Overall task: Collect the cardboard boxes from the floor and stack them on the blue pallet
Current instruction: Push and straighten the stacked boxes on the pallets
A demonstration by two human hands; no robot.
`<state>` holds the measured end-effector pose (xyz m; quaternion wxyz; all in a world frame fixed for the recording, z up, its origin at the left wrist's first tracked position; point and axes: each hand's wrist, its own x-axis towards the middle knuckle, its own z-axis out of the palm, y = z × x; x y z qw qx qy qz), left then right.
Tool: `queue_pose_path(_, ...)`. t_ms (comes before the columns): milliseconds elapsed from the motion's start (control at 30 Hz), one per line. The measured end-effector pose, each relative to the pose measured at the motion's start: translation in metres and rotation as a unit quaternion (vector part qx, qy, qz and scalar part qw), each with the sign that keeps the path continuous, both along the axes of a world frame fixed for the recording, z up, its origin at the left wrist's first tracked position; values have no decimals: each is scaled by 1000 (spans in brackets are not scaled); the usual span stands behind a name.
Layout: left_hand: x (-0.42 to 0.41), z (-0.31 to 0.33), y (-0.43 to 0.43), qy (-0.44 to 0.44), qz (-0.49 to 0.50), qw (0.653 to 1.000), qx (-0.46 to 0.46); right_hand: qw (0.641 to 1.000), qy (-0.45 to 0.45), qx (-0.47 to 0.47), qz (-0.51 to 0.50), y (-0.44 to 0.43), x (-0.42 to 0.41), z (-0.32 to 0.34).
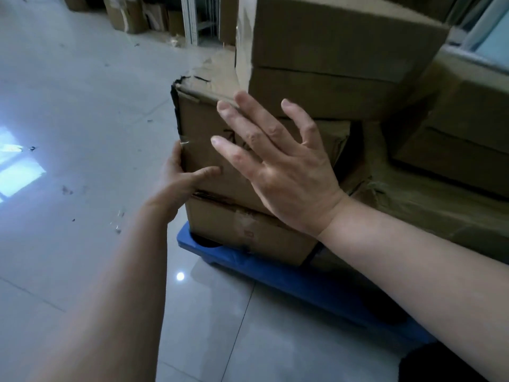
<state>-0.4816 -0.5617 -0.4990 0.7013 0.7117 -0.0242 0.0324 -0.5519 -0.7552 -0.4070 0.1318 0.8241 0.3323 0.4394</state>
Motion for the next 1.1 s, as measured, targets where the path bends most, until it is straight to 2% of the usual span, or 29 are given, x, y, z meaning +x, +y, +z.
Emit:
queue_pose_path(167,2,-1,1,22,2,1000,-12,995,-23,20,-91,-2,15,29)
queue_pose_path(367,1,1,-3,13,-20,1000,-7,998,16,-18,-58,-6,11,16)
queue_pose_path(500,1,11,4,27,-45,999,-10,998,37,6,-48,-21,0,16)
queue_pose_path(667,-1,60,2,-29,74,996,-49,994,47,48,-86,-40,3,13)
queue_pose_path(800,-10,82,-19,-63,95,990,-78,992,50,95,-60,-38,11,-3)
queue_pose_path(967,3,88,-37,-96,181,977,57,986,71,146,-46,-35,16,-6)
queue_pose_path(1100,16,93,-50,-87,270,958,48,960,164,223,-40,-27,6,6)
